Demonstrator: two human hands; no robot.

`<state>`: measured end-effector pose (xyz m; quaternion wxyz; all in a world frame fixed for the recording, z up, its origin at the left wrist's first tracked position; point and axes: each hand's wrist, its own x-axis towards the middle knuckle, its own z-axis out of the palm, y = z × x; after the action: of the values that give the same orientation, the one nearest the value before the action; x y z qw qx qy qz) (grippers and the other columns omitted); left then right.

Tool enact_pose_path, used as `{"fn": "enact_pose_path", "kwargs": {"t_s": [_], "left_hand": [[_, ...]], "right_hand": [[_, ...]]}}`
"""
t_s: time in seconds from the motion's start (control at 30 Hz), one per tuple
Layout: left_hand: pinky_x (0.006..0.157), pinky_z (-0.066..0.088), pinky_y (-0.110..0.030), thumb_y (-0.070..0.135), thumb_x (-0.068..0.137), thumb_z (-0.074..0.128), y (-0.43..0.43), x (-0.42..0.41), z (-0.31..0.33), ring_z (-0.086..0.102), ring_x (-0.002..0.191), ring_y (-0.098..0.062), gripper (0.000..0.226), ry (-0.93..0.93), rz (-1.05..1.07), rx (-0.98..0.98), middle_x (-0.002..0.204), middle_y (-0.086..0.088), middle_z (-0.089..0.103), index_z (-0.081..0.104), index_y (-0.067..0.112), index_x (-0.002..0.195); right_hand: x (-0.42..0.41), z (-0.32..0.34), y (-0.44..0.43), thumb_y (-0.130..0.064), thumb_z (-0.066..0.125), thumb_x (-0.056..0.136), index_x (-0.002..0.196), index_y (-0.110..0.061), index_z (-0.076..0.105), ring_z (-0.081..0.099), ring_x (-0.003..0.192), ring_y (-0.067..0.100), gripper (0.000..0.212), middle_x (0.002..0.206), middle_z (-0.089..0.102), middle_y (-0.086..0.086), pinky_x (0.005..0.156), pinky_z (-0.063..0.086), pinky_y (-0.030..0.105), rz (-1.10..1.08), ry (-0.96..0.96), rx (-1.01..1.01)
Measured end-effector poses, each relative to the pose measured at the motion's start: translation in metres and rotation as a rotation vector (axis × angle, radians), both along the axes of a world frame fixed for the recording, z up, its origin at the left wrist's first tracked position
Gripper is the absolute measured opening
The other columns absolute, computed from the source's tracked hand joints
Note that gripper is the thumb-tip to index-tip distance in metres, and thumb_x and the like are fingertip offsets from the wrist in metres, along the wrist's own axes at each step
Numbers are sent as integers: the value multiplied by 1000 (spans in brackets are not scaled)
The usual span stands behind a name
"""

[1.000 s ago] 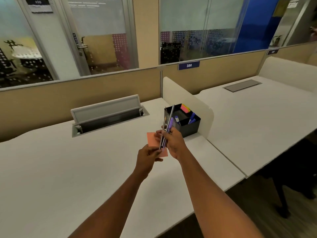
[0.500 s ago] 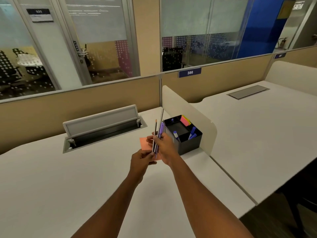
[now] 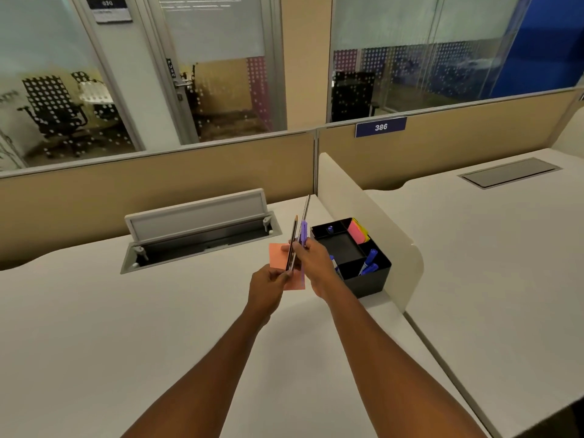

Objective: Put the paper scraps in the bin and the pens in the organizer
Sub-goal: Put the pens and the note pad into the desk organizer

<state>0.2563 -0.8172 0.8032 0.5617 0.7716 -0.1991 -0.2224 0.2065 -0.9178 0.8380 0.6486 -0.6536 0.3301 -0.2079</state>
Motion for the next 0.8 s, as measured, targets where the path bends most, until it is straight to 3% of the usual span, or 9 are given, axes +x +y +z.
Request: {"fn": "enact_pose_path", "kwargs": {"t_s": [0.17, 0.27, 0.37, 0.5, 0.6, 0.8], "left_hand": [[82, 45, -28, 23, 92, 56, -17, -4, -2, 59, 91, -17, 25, -45, -51, 37, 104, 1, 61, 64, 10, 111], [83, 45, -28, 23, 92, 55, -25, -5, -2, 57, 92, -17, 29, -60, -43, 69, 113, -4, 62, 62, 9, 115], [85, 45, -28, 23, 92, 55, -30, -2, -3, 56, 93, -17, 29, -74, -38, 85, 120, -8, 62, 62, 7, 116], [88, 45, -31, 24, 91, 56, -33, 0, -3, 55, 96, -19, 32, -101, -40, 105, 126, -9, 59, 60, 7, 119], [94, 47, -35, 23, 92, 56, -35, 2, -1, 58, 106, -26, 32, -107, -50, 128, 128, -10, 58, 59, 7, 119], [97, 47, -37, 24, 90, 58, -40, 7, 4, 58, 110, -30, 35, -169, -33, 149, 128, -13, 58, 60, 4, 118]], "right_hand": [[-1, -9, -22, -29, 48, 98, 112, -9, 58, 67, 96, 21, 26, 102, 67, 8, 83, 54, 31, -4, 12, -40], [-1, -10, -27, -33, 51, 96, 112, -12, 59, 63, 85, 12, 27, 95, 66, -1, 77, 48, 25, -2, 11, -66], [-3, -11, -35, -34, 55, 94, 112, -11, 59, 63, 86, 14, 29, 98, 66, 4, 76, 49, 24, 10, 21, -92], [-3, -7, -45, -35, 55, 93, 97, -11, 60, 63, 75, 10, 25, 86, 65, 2, 62, 47, 19, -17, 33, -85], [1, -1, -56, -33, 59, 91, 82, -16, 57, 63, 80, 19, 20, 82, 64, 4, 71, 50, 28, -55, 27, -53], [8, 18, -81, -25, 68, 86, 97, -4, 67, 55, 79, 20, 24, 79, 62, 5, 79, 46, 36, 25, 85, -99]]}}
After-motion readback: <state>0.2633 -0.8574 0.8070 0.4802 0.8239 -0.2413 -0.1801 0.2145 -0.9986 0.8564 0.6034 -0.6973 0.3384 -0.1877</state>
